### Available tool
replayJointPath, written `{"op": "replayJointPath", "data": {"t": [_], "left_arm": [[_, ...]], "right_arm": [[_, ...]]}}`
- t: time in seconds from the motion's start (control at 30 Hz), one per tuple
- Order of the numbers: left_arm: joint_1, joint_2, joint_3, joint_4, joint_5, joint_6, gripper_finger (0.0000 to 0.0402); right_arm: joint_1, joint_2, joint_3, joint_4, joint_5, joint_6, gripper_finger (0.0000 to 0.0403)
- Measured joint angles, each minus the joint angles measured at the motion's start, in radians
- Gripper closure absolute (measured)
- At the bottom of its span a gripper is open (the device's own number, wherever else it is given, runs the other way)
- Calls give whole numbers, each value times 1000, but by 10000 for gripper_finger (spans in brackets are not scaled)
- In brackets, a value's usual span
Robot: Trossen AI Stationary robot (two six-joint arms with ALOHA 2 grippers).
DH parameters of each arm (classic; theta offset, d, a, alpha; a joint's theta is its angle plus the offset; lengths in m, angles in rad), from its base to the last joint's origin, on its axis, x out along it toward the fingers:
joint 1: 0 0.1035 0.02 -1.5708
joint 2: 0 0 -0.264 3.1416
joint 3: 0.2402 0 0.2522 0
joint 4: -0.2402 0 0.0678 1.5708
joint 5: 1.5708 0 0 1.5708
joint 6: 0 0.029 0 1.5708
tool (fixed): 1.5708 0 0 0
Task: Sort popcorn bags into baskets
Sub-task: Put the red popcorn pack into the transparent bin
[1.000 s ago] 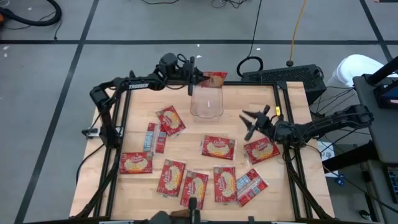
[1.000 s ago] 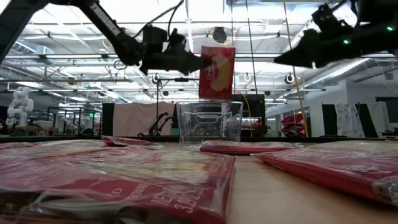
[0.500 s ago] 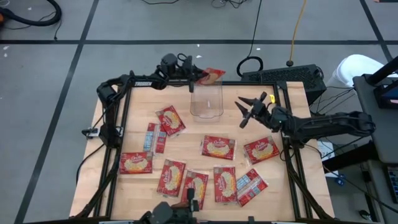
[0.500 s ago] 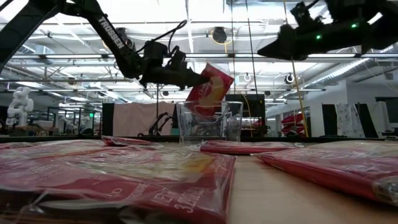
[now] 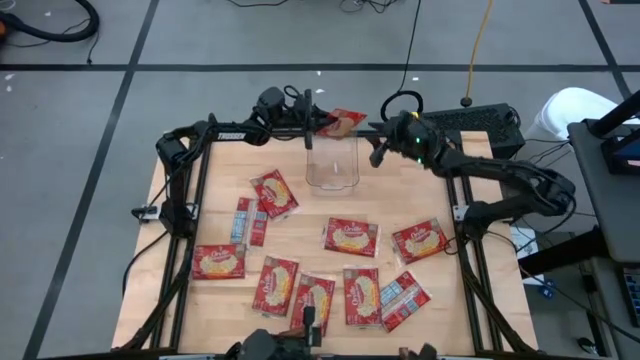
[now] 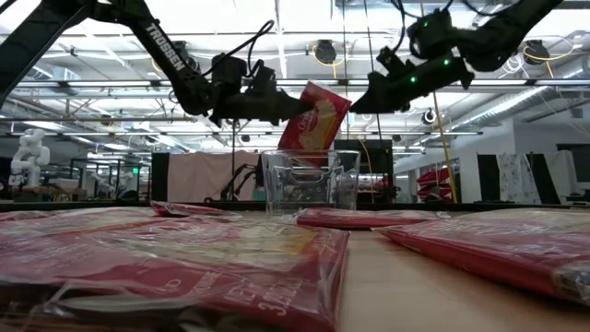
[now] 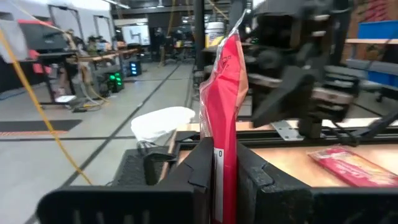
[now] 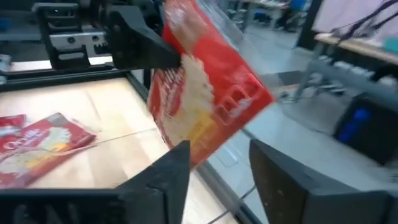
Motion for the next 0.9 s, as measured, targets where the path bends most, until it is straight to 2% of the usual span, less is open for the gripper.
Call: {"op": "replayJointPath", "data": {"t": [0.1, 0.2, 0.3, 0.43, 0.6, 0.67, 0.77, 0.9], "left_arm": [[3, 0, 0, 0, 46, -3, 384], [0, 0, 0, 1, 55, -5, 384], [-10, 0, 0, 15, 55, -6, 371], [-20, 0, 0, 27, 55, 0, 363], [-17, 0, 0, 27, 58, -11, 378], [-14, 0, 0, 28, 58, -27, 375], [-5, -12, 0, 15, 50, -43, 344], [5, -54, 0, -86, -36, -36, 267]], "right_arm": [[-58, 29, 1, 22, -132, 7, 203], [-80, 60, 1, 75, -268, -1, 196], [-79, 99, 1, 168, -288, 11, 209], [-71, 147, 1, 282, -288, 12, 256], [-73, 151, 1, 318, -290, 16, 364], [-74, 148, 10, 304, -293, 7, 390], [-77, 148, 69, 226, -293, -27, 387], [-78, 176, 193, 42, -311, -124, 396]]}}
